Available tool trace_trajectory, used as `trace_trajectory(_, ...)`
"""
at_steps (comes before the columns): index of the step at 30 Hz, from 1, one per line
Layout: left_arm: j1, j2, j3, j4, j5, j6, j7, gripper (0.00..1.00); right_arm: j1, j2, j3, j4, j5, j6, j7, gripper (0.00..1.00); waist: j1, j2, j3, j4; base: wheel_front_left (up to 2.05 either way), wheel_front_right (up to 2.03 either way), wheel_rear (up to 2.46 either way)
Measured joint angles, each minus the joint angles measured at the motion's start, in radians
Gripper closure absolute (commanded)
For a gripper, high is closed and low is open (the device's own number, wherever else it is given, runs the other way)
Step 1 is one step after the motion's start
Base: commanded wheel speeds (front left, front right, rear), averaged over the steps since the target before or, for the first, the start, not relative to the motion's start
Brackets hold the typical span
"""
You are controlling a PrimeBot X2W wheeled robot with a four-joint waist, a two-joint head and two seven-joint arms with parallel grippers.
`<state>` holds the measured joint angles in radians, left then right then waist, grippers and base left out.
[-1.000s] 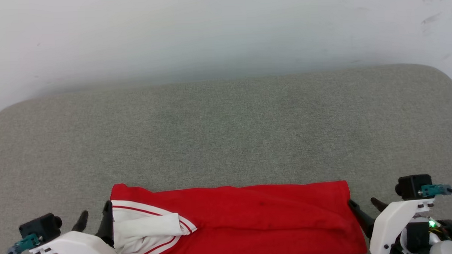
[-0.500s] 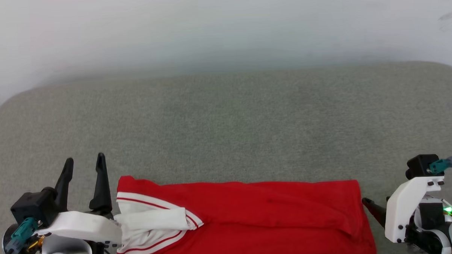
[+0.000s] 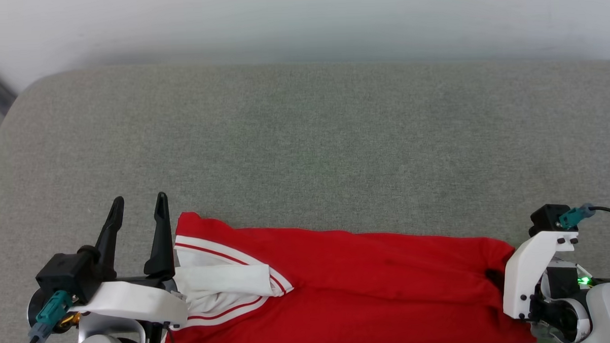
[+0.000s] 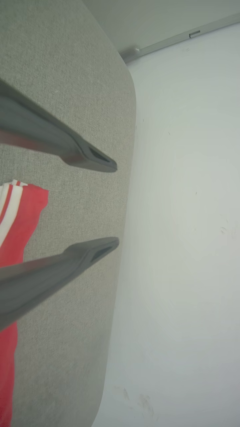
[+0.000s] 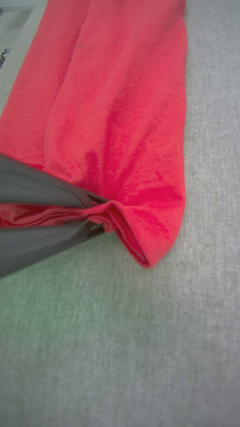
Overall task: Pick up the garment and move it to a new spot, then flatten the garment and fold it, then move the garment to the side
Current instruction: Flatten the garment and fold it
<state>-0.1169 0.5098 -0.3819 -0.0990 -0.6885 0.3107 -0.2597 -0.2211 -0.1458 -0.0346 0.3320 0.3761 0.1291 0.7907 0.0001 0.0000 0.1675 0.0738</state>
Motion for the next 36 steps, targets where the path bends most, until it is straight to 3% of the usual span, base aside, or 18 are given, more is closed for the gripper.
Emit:
trace_trajectory(9,0.038,0.001,-0.014,0.026,0.010,0.011,0.003,0.00,-0.008,-0.045,-0.004,-0.008,0.007,0.002,-0.008,1.00,0.0000,0.0000,-0.077,-0.038,0.00,0.00,0.00)
trace_trajectory(19,0.057,-0.006,-0.027,0.013,0.011,0.025,0.006,0.00,-0.023,-0.084,-0.247,-0.050,-0.080,0.002,0.068,1.00,0.0000,0.0000,-0.116,-0.090,0.00,0.00,0.00)
trace_trajectory(22,0.058,-0.008,-0.028,0.013,0.012,0.025,0.006,0.00,-0.029,-0.063,-0.334,-0.076,-0.089,0.002,0.103,1.00,0.0000,0.0000,-0.116,-0.099,0.00,0.00,0.00)
trace_trajectory(26,0.058,-0.014,-0.030,0.015,0.015,0.025,0.006,0.00,-0.046,0.031,-0.413,-0.098,-0.034,0.002,0.192,1.00,0.0000,0.0000,-0.109,-0.103,0.00,0.00,0.00)
trace_trajectory(31,0.047,-0.018,-0.041,0.022,0.015,0.015,0.006,0.00,-0.046,0.091,-0.446,-0.092,0.185,0.002,0.349,1.00,0.0000,0.0000,-0.102,-0.091,0.00,0.00,0.00)
trace_trajectory(36,0.024,-0.024,-0.060,0.034,0.018,0.004,0.012,0.00,-0.058,0.094,-0.336,0.049,0.589,0.002,0.395,1.00,0.0000,0.0000,-0.102,-0.071,0.00,0.00,0.00)
